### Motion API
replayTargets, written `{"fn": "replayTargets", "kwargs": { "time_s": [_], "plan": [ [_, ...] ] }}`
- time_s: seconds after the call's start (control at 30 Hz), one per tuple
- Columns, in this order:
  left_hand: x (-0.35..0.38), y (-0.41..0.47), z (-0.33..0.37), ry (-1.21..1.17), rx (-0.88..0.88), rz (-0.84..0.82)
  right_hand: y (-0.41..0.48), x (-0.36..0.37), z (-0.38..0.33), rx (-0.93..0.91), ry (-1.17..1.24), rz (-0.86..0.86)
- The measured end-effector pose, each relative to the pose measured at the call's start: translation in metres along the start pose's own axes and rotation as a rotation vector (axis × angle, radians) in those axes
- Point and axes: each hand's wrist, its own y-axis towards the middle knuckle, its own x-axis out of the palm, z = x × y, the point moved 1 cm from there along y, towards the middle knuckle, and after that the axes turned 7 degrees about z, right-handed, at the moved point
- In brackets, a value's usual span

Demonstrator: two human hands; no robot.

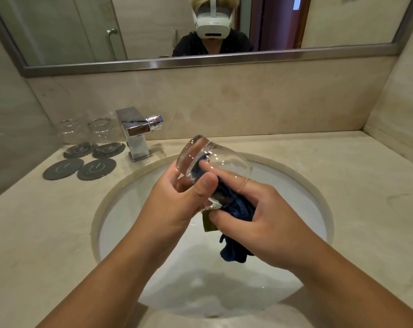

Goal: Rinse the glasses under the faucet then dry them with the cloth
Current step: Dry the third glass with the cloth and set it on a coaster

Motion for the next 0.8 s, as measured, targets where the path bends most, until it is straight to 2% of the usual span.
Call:
{"fn": "replayTargets", "kwargs": {
  "time_s": [0.23, 0.43, 0.5, 0.6, 0.67, 0.8],
  "plan": [
    [-0.002, 0.002, -0.005, 0.078, 0.059, -0.008, 0.004, -0.004, 0.0, -0.028, -0.009, -0.016],
    [-0.008, 0.004, -0.002, 0.086, 0.033, -0.166, 0.005, -0.004, 0.005, 0.149, 0.428, -0.115],
    [-0.01, 0.004, -0.003, 0.113, 0.022, -0.213, 0.005, -0.004, 0.005, 0.181, 0.461, -0.098],
    [-0.011, 0.003, -0.002, 0.112, 0.006, -0.254, 0.005, -0.006, 0.005, 0.159, 0.396, -0.061],
    [-0.01, 0.001, 0.001, 0.092, -0.017, -0.253, 0.005, -0.007, 0.004, 0.081, 0.242, -0.034],
    [-0.008, 0.005, -0.005, 0.177, 0.029, -0.154, 0.003, -0.004, 0.004, -0.021, -0.004, 0.046]
  ]
}}
